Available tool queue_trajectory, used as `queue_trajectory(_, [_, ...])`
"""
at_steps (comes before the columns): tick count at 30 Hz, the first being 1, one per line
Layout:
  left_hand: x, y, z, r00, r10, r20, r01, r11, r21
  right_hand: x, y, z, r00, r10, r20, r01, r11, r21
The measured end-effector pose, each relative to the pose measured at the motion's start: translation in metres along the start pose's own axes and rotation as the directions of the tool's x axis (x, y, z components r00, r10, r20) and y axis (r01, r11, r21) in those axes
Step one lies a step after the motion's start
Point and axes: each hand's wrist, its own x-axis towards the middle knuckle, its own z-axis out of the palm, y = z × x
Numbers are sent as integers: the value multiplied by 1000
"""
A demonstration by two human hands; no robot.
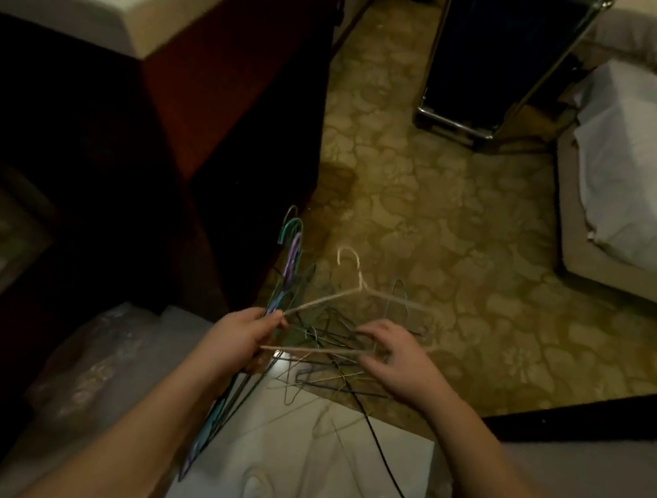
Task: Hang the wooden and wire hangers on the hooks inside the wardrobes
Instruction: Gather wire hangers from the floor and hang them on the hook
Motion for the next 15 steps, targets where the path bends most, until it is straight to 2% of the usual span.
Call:
queue_trajectory(4, [-62,-11,-5,996,42,-80,-47,997,-60,-26,-22,-5,1000,-3,-29,7,989,145])
queue_trajectory(8, [-129,-41,-7,991,94,-97,-103,991,-89,-48,-35,7,995,-76,-64,79,996,42])
queue_trajectory(11, [-182,-66,-2,984,73,-165,-96,987,-130,-68,-47,20,991,-102,-84,99,994,-42])
queue_trajectory(15, [-257,-98,5,975,14,-222,-63,975,-215,-99,-69,45,998,-47,42,48,999,-22])
